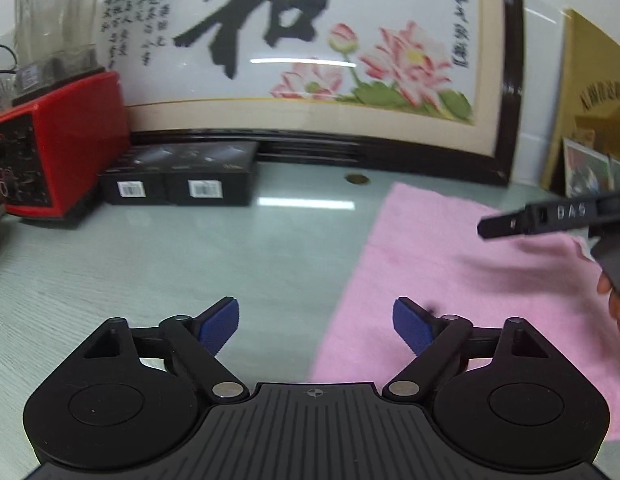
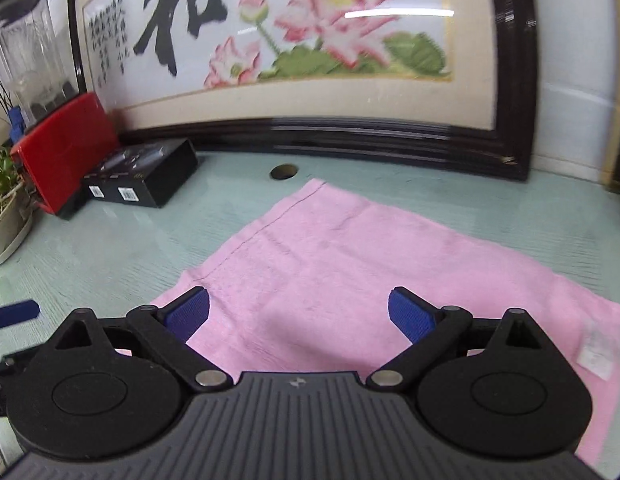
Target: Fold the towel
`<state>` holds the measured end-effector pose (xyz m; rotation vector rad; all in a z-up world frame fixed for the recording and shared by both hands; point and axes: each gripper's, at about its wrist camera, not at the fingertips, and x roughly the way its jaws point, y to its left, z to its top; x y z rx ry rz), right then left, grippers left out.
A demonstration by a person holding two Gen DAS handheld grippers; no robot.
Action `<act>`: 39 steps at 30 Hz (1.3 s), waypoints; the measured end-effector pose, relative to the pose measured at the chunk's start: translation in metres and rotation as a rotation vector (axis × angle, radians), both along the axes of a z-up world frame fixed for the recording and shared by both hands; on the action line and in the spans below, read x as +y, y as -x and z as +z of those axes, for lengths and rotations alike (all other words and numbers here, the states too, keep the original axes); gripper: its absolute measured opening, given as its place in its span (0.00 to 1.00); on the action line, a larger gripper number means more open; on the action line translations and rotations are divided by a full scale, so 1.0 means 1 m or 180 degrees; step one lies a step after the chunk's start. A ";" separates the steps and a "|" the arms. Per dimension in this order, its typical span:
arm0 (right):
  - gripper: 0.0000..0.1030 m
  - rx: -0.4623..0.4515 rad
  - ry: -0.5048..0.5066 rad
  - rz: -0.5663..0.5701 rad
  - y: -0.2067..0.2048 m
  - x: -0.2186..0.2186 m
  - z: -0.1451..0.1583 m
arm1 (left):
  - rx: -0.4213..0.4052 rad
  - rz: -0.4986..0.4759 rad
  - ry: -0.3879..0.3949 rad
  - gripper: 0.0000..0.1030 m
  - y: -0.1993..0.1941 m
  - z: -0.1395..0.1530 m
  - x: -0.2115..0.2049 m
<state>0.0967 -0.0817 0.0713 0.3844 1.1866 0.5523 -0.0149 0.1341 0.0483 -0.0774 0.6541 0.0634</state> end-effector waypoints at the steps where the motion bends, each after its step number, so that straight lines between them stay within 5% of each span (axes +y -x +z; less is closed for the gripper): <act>1: 0.92 0.0029 0.0017 0.0037 -0.005 0.012 -0.001 | 0.0007 0.0024 -0.0002 0.84 -0.002 -0.002 0.005; 7: 0.82 0.0111 0.0076 0.0410 -0.013 0.070 -0.009 | 0.0184 0.0156 0.0140 0.88 -0.003 -0.023 0.041; 11: 0.84 -0.0352 0.0217 0.0907 0.001 0.104 -0.004 | 0.0199 0.0198 0.0170 0.92 0.006 -0.028 0.057; 15: 0.94 -0.0617 -0.0231 0.1556 0.019 0.123 0.008 | 0.0157 0.0203 0.0154 0.94 0.017 -0.023 0.061; 21: 0.91 -0.0542 -0.1029 0.2021 0.037 0.116 0.030 | -0.0005 0.0226 0.0085 0.99 0.034 -0.007 0.062; 27: 0.93 -0.0760 -0.1051 0.1290 0.038 0.035 0.070 | 0.0000 0.0135 0.0049 0.99 0.039 -0.002 0.055; 31: 0.95 -0.0741 -0.0493 0.0638 0.045 -0.023 0.079 | -0.0010 -0.0172 0.0049 0.99 0.039 -0.002 0.033; 39: 0.95 -0.0246 -0.0249 0.0237 0.104 -0.094 0.036 | 0.0145 -0.0787 -0.0031 0.99 0.032 -0.016 -0.025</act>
